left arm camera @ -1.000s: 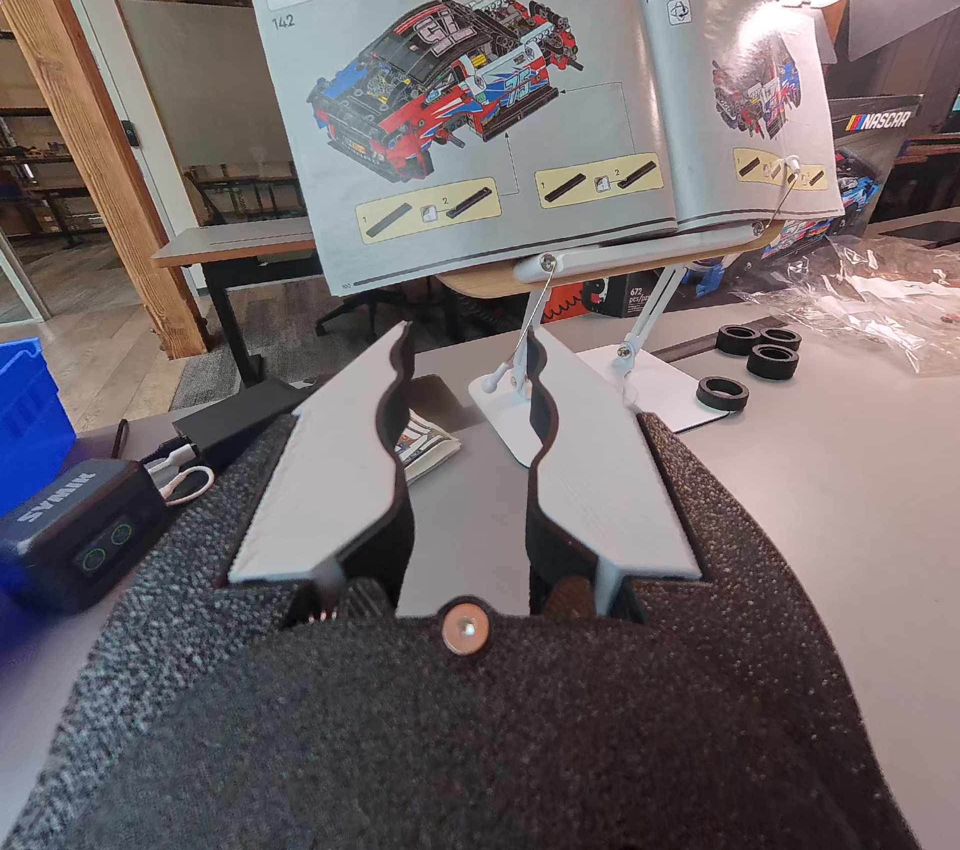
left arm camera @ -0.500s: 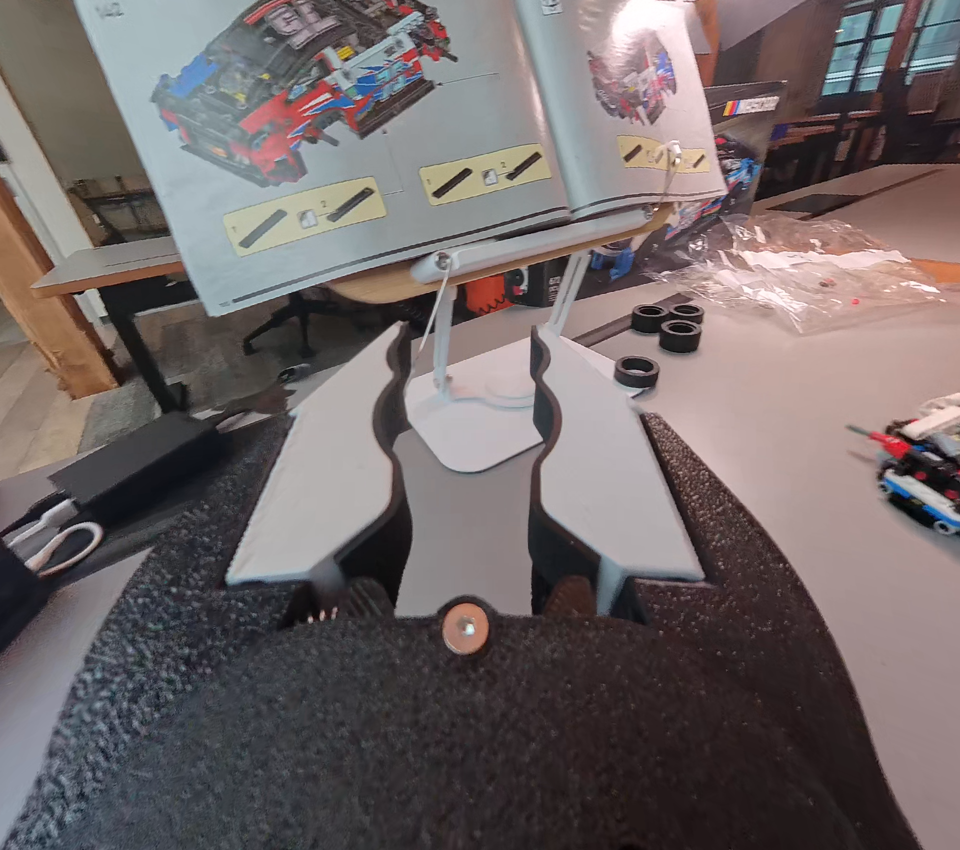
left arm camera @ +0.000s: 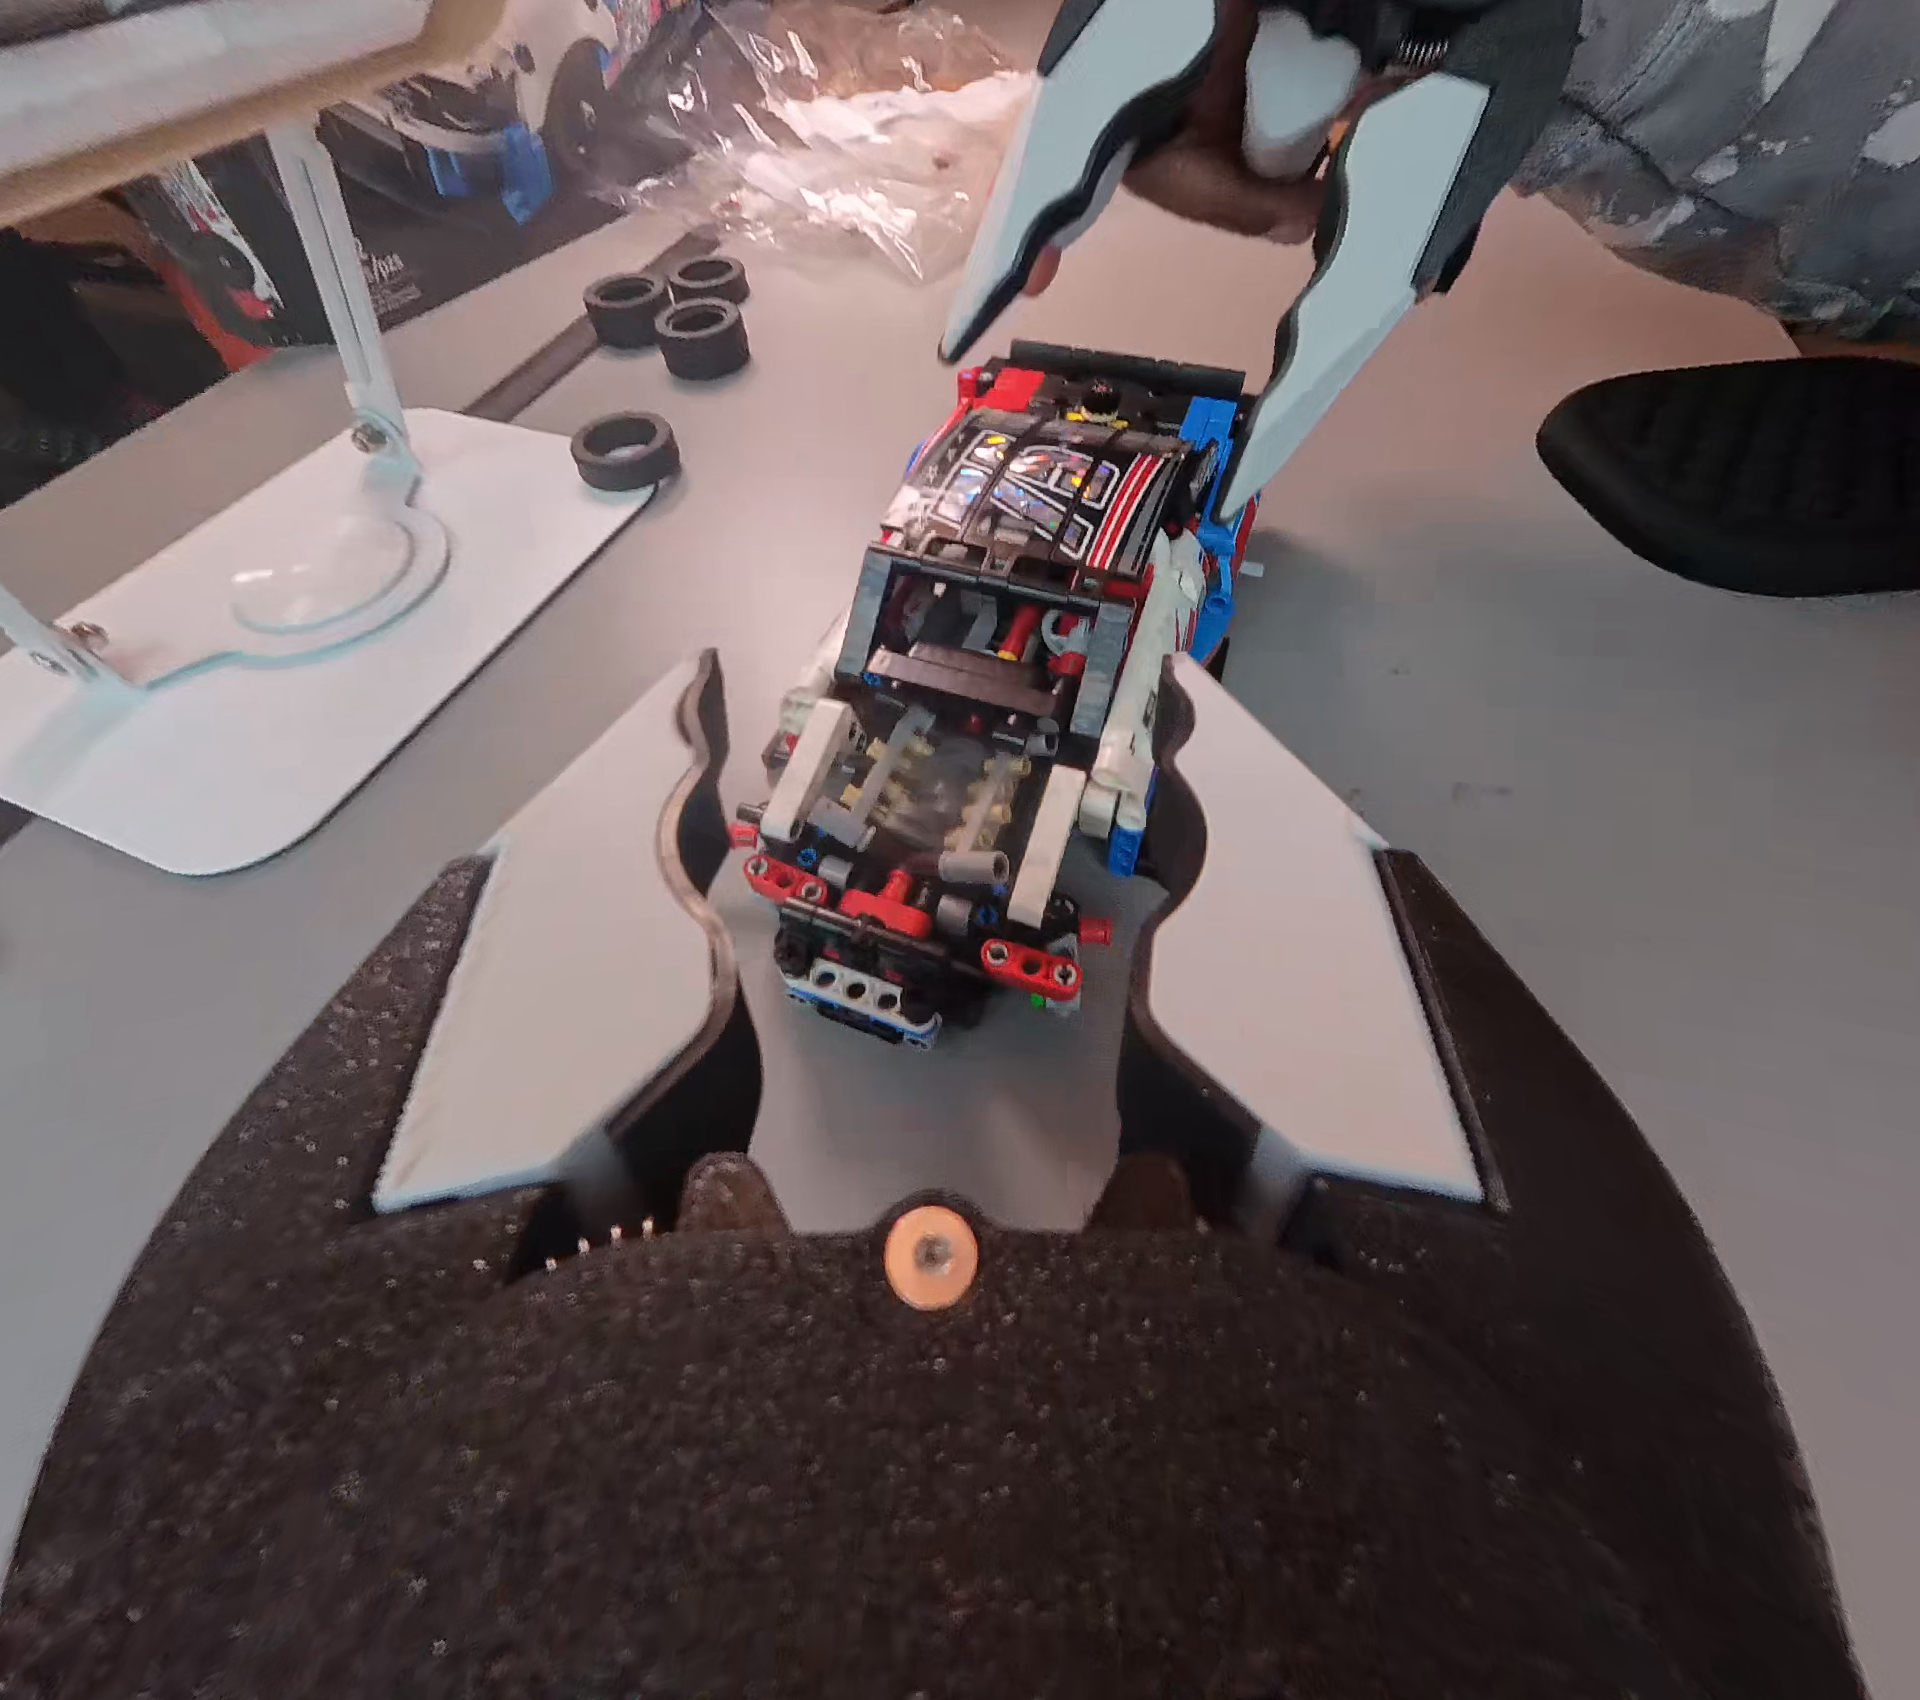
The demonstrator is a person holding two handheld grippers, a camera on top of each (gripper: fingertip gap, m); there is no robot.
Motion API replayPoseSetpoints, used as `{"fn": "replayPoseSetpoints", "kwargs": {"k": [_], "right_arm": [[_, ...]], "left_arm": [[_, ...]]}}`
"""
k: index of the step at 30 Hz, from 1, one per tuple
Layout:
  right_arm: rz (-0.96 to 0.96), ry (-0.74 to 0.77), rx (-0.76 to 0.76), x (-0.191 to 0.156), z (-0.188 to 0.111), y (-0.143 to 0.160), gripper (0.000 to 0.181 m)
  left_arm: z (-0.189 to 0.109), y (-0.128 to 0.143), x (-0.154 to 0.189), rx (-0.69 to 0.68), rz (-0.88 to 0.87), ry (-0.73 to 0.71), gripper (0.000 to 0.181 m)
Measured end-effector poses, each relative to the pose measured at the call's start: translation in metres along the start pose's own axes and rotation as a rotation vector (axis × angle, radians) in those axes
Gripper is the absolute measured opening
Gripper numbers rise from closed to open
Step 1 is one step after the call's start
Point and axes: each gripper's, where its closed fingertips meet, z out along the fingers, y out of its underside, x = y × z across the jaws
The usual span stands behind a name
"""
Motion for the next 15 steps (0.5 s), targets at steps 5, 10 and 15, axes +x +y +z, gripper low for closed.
{"fn": "replayPoseSetpoints", "kwargs": {"k": [5,10,15], "right_arm": [[0.082,0.172,0.049,0.000,-0.025,0.025,0.074],[0.064,0.323,0.131,-0.007,-0.031,0.018,0.044],[-0.120,0.330,0.029,-0.012,-0.003,0.005,0.035]], "left_arm": [[-0.001,0.020,0.002,-0.084,0.036,-0.003,0.083],[0.014,0.029,0.010,-0.108,0.061,0.014,0.079],[0.013,0.030,0.009,-0.112,0.069,-0.010,0.078]]}}
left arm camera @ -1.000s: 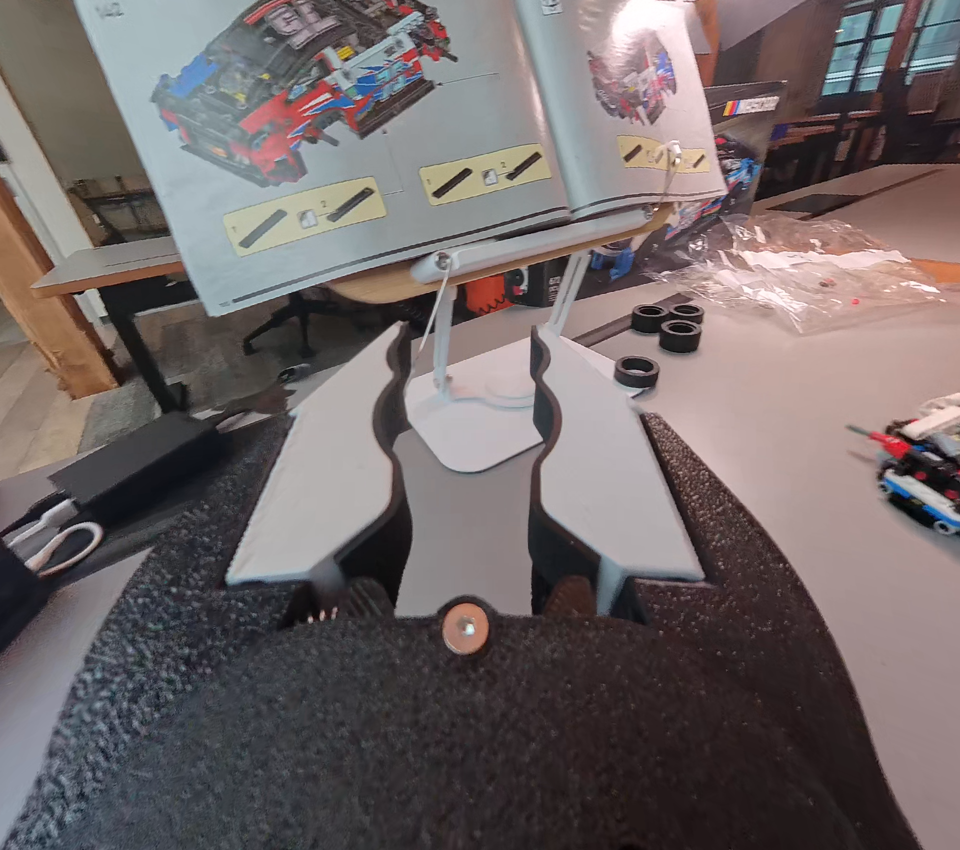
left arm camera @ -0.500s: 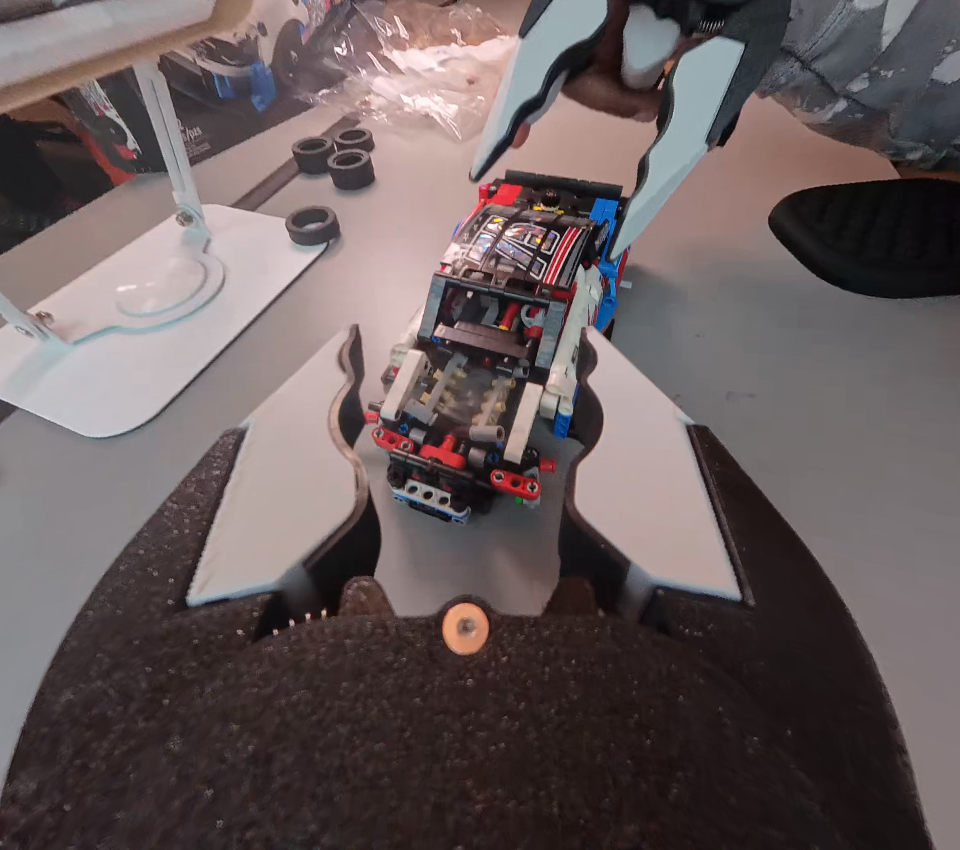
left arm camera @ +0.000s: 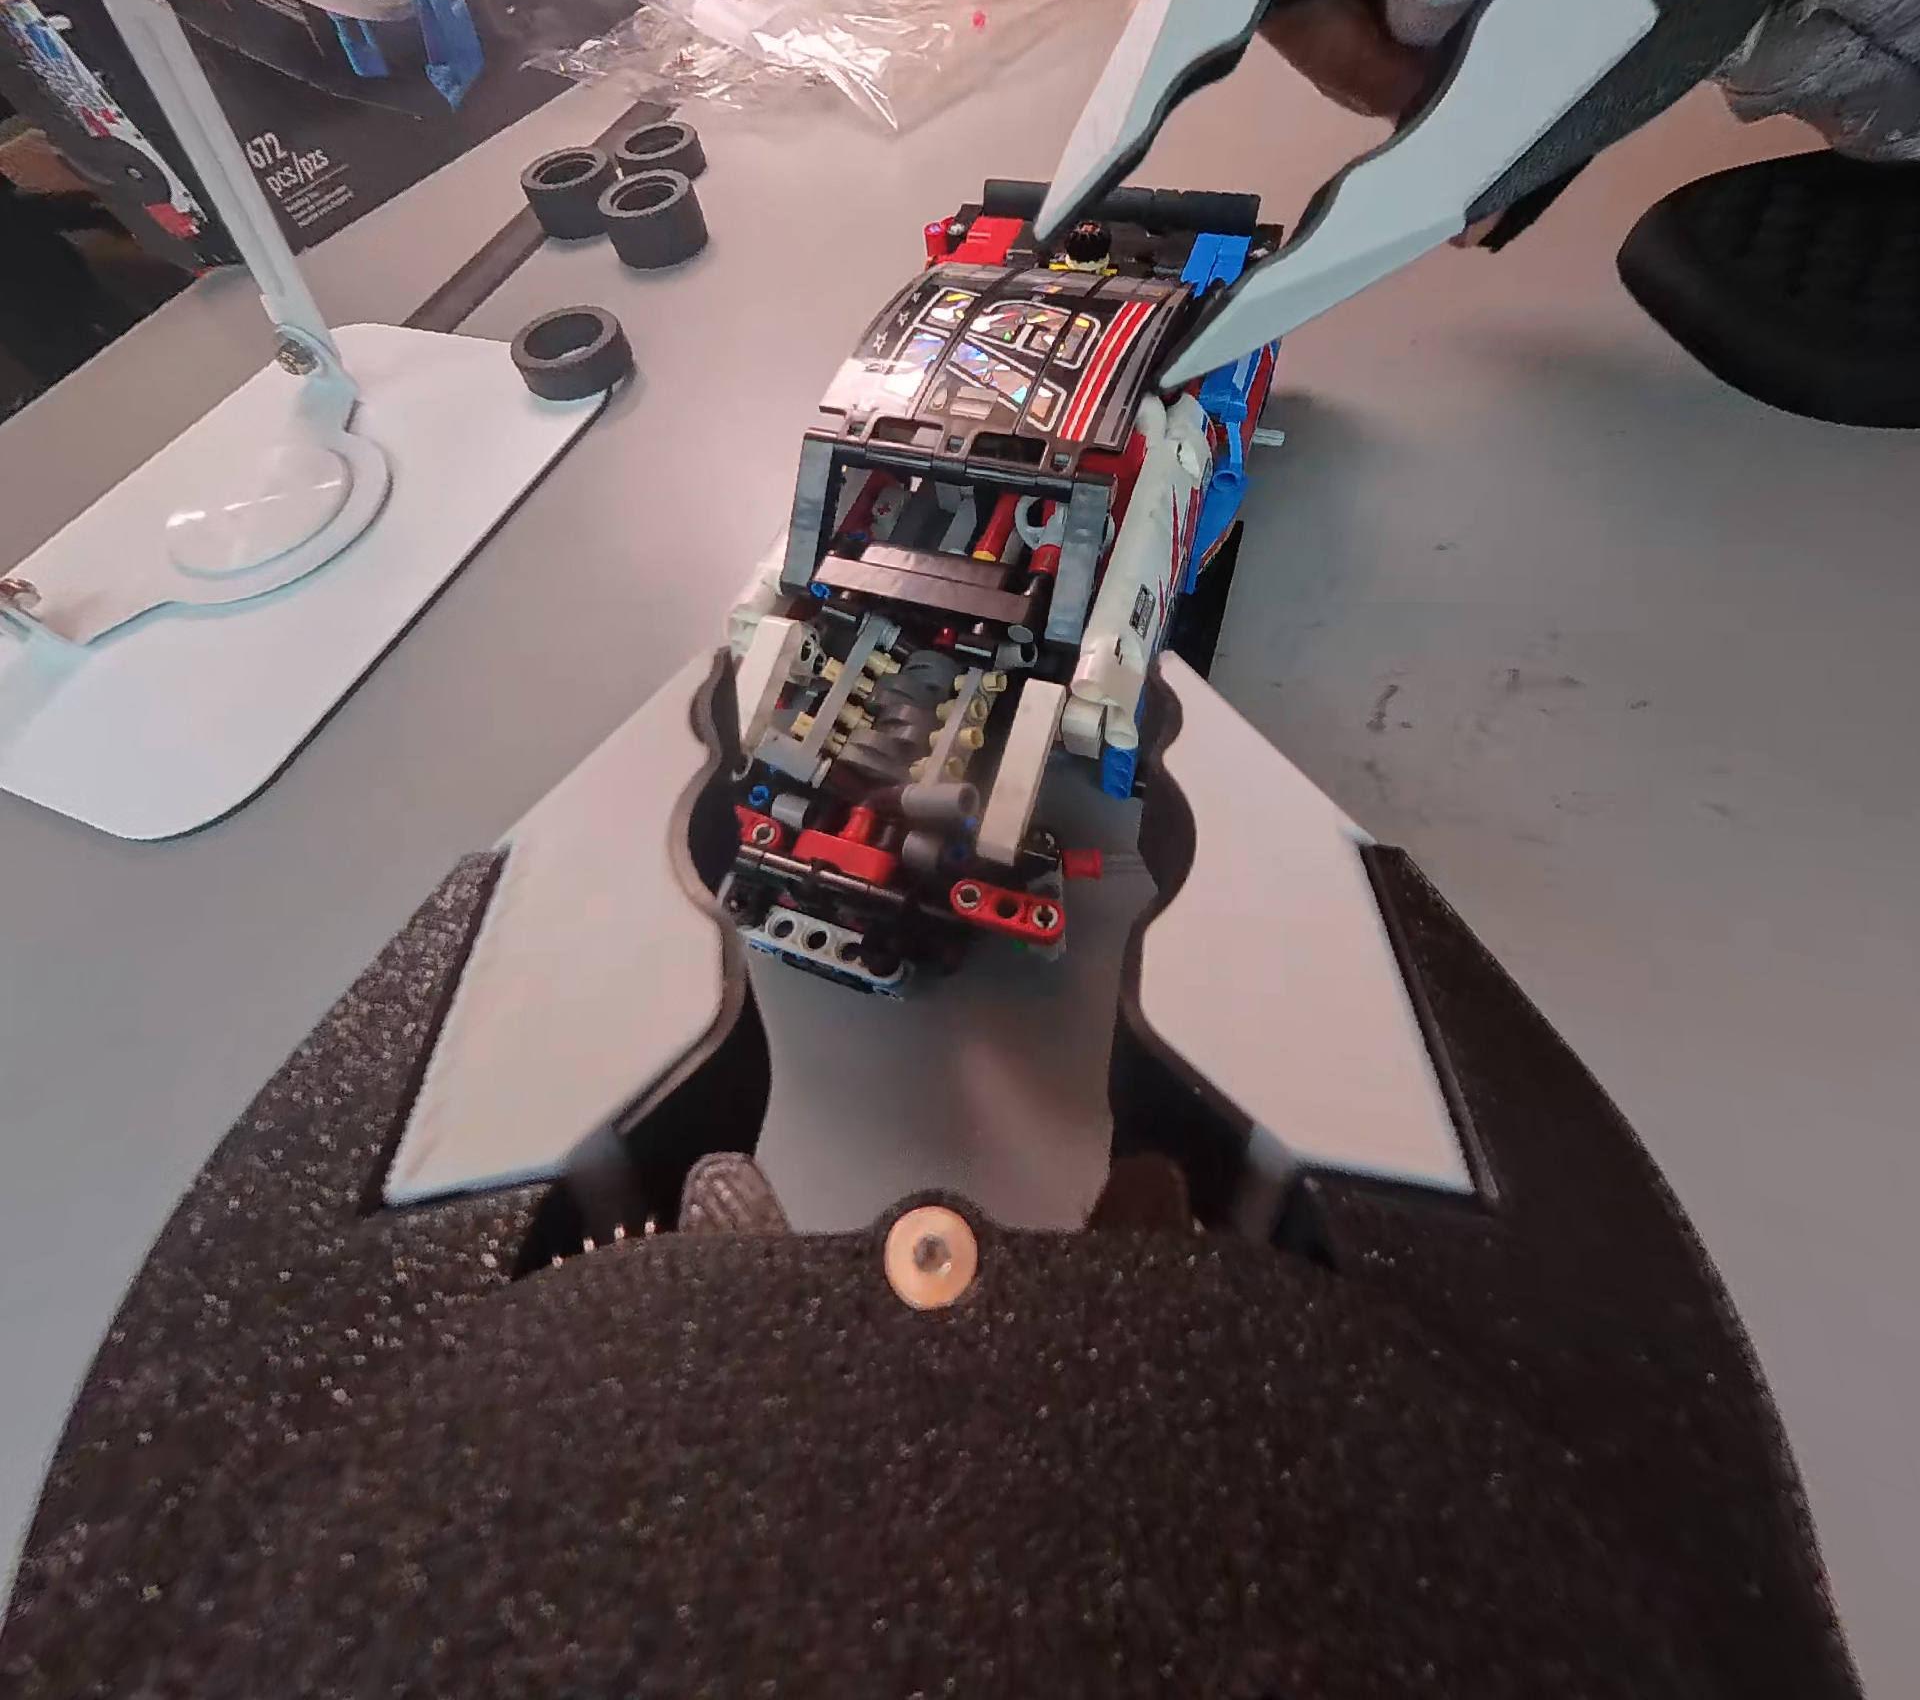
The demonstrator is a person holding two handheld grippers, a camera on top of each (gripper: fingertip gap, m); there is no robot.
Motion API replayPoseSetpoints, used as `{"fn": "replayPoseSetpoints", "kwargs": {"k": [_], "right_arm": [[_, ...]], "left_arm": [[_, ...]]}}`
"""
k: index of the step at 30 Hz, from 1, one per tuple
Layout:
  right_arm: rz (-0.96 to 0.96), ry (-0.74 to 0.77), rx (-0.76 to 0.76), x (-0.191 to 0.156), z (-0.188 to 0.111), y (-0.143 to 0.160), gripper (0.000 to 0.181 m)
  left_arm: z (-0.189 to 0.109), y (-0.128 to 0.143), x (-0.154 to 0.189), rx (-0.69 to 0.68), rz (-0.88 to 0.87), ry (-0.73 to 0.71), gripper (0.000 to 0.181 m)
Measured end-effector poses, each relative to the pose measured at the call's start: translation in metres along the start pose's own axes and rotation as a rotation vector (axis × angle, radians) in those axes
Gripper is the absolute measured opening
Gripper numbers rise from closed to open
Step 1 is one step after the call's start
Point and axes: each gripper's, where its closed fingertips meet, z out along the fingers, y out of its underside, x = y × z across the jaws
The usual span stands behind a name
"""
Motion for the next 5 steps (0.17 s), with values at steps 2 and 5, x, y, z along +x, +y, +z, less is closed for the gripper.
{"fn": "replayPoseSetpoints", "kwargs": {"k": [2,5], "right_arm": [[-0.048,-0.012,-0.016,-0.005,0.010,0.000,0.028],[-0.125,0.019,-0.023,-0.007,0.018,-0.003,0.021]], "left_arm": [[-0.006,0.001,-0.001,0.009,-0.005,-0.017,0.076],[-0.012,0.001,-0.002,0.018,-0.009,-0.030,0.075]]}}
